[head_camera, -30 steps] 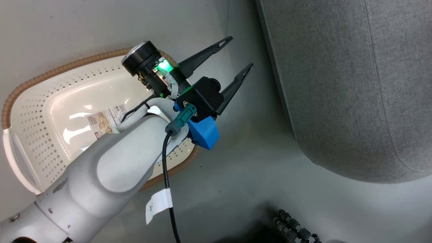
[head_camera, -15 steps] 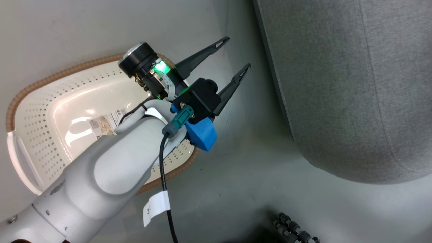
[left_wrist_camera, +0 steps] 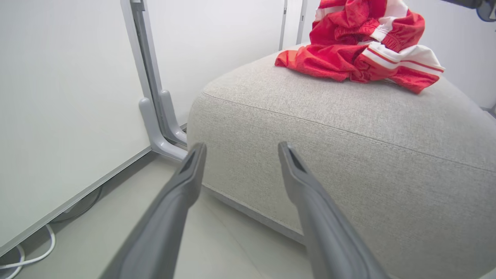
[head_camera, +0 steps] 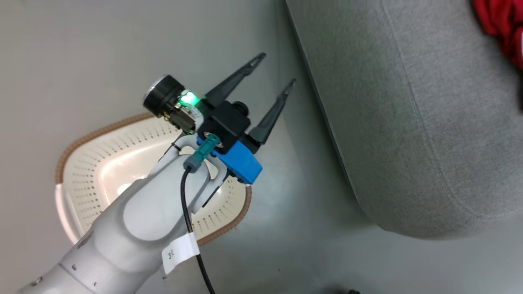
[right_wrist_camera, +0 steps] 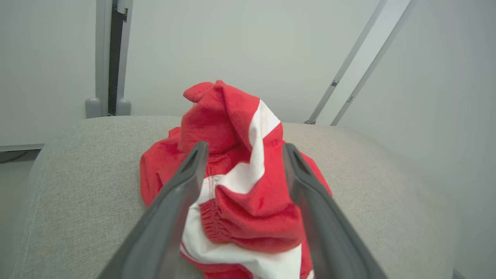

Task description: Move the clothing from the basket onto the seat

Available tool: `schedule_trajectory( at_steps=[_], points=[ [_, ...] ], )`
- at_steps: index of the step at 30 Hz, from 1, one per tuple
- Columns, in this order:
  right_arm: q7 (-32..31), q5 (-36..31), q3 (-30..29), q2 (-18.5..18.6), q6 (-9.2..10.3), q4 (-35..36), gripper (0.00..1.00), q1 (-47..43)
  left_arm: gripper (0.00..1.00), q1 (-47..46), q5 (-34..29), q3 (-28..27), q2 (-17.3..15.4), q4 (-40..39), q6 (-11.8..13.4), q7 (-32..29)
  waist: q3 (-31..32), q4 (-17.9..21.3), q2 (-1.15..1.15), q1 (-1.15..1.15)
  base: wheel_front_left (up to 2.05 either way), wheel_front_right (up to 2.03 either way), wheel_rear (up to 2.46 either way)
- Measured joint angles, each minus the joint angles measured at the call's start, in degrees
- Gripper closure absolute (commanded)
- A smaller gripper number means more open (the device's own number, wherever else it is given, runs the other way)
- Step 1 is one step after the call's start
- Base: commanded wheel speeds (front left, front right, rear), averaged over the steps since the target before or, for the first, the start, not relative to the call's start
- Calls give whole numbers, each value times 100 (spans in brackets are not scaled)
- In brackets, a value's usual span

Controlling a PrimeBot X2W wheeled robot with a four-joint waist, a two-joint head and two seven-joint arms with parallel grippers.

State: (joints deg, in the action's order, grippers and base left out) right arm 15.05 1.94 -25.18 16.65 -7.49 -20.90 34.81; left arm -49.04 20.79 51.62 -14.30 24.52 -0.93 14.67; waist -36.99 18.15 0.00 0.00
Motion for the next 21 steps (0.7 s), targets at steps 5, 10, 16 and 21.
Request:
schedule_trajectory(
  at_steps=[5, 10, 16, 21],
  points=[
    [0, -19, 468, -103, -1, 342, 0, -375, 0, 321, 80, -606, 92, -256, 222, 32, 494, -175, 0, 0, 0, 0, 0],
    [-1, -23, 945, -162, -1, 508, 0, -592, 0, 845, -31, -1379, 146, -572, 300, 33, 957, -438, 0, 0, 0, 0, 0],
    [0, 22, 1557, -175, 0, 537, 0, -713, 0, 1472, -248, -2278, 311, -748, 289, 34, 1453, -789, 0, 0, 0, 0, 0],
    [-1, 67, 1963, -289, 0, 515, 0, -810, 0, 1947, -455, -2931, 514, -759, 203, 34, 1847, -1071, 0, 0, 0, 0, 0]
  ],
)
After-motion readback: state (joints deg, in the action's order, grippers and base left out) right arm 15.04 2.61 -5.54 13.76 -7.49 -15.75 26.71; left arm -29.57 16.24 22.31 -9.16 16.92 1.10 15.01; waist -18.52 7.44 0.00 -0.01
